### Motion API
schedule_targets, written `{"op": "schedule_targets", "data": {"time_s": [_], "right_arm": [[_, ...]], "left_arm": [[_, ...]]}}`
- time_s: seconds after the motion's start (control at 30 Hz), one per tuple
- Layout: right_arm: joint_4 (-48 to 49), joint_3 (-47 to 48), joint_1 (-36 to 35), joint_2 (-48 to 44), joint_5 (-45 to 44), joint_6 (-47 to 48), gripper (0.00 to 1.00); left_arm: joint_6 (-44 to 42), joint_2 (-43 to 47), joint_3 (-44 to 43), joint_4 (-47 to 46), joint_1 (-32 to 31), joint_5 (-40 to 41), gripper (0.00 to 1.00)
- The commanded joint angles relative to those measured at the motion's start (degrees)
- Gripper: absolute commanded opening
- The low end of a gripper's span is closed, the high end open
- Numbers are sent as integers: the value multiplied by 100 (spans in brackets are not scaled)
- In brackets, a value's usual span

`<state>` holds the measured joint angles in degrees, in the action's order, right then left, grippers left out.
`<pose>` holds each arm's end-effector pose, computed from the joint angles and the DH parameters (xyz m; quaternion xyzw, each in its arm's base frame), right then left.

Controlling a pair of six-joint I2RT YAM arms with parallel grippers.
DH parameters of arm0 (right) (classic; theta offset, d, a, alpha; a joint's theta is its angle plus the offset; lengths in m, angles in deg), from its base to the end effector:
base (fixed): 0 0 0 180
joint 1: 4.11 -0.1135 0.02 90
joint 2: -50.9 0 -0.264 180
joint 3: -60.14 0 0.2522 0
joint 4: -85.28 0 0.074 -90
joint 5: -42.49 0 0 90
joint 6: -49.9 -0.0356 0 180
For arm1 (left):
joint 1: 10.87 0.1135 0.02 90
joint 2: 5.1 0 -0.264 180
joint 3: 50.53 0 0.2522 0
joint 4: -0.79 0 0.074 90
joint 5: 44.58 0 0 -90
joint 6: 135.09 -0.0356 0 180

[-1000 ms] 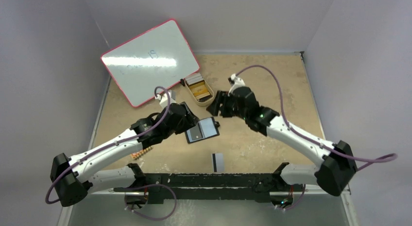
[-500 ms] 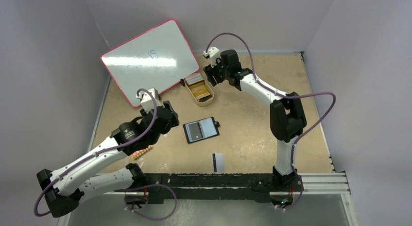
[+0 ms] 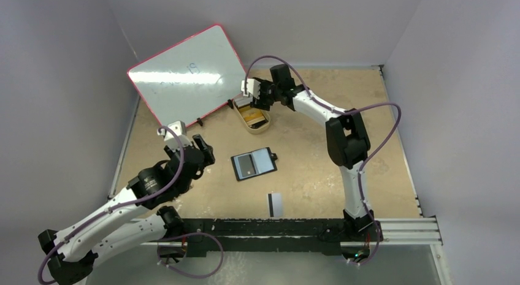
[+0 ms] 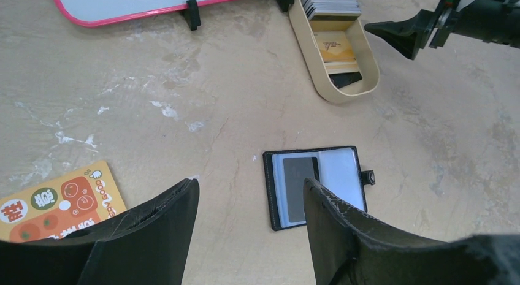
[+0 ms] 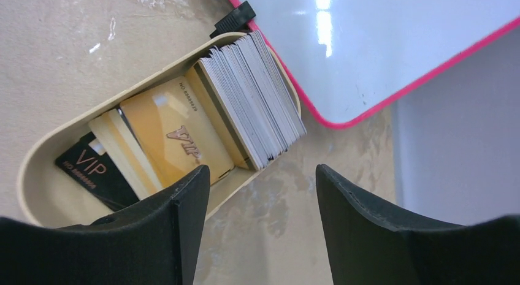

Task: Put the credit cards into the card holder
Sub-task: Pick up the credit card from the storage box.

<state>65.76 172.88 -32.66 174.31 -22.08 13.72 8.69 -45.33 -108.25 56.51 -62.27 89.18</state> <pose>0.4362 0.2548 0.2338 -0.6394 0.5641 0.0798 0.5163 0.1049 -0.0920 0.2981 -0.1800 0.8313 -0.1181 0.5124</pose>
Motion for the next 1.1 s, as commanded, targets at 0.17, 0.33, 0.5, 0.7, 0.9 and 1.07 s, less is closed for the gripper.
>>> {"op": "schedule_targets", "data": {"time_s": [0.17, 0.33, 0.5, 0.7, 0.9, 1.07], "right_arm": [[392, 194, -34, 288, 64, 1395, 62], [721, 47, -27, 302, 42, 1674, 61], [723, 225, -134, 545, 88, 1892, 60], [733, 440, -300, 831, -74, 2097, 60], [1059, 456, -386, 965, -410, 2138, 57], [1442, 255, -388, 778, -559, 1959, 49]], "left_arm": [[-44, -145, -109, -157, 16, 374, 62], [-8, -103, -200, -74, 20, 363, 62], [86, 62, -202, 11, 20, 490, 62], [128, 97, -207, 82, 18, 501, 62], [123, 128, -209, 87, 20, 518, 62], [94, 149, -186, 46, 22, 464, 63]]}}
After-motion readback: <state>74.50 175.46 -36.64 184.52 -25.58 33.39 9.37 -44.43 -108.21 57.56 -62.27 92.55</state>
